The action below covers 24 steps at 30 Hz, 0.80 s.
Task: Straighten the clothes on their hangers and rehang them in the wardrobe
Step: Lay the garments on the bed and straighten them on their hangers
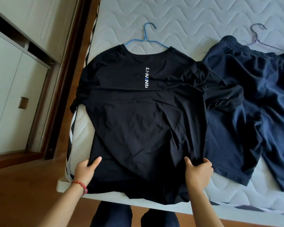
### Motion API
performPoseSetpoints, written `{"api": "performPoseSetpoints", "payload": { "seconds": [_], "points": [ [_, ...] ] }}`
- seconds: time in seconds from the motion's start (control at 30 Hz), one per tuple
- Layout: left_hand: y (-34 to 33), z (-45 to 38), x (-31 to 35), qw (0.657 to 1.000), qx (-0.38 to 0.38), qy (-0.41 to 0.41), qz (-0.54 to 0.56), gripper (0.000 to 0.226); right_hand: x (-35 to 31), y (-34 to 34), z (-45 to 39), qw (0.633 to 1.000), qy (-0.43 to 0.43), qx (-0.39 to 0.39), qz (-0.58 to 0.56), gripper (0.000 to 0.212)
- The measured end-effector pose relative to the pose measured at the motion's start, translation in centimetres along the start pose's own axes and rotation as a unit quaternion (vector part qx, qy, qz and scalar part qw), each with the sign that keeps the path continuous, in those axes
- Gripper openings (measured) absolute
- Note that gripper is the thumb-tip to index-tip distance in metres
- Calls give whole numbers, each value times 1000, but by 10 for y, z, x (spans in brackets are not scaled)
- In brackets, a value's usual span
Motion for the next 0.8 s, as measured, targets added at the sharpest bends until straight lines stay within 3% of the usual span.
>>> {"api": "performPoseSetpoints", "payload": {
  "seconds": [0.1, 0.23, 0.3, 0.43, 0.57, 0.67, 0.8],
  "points": [
    [12, 6, -14, 997, 61, 32, 30, 46, 14, 6, -1, 1000, -7, -14, 25, 54],
    [26, 22, -35, 988, 128, 46, 78, 37, 33, 12, 8, 998, 10, -63, 29, 34],
    [30, 33, -46, 985, 142, 47, 91, 28, 39, 13, 13, 994, -4, -109, -6, 24],
    [36, 38, -64, 985, 149, 41, 83, 30, 47, 19, 28, 979, -44, -141, -141, 22],
    [42, 34, -69, 991, 124, 4, 52, 37, 55, 25, 49, 952, -60, -234, -190, 22],
    [44, 35, -75, 998, 46, -34, 17, 32, 63, 28, 64, 939, -42, -296, -172, 14],
    [49, 34, -87, 996, -60, -34, -56, 22, 80, 42, 70, 943, -36, -256, -210, 13]
  ]
}}
Point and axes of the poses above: each hand's wrist, its own z-axis away from the middle knuckle, its own y-axis out of the back of the hand, x = y × z, the point moved 1 cm from there along -z, towards the middle knuckle, and after that the axes turned 8 degrees about -z, right-handed, at the moved point
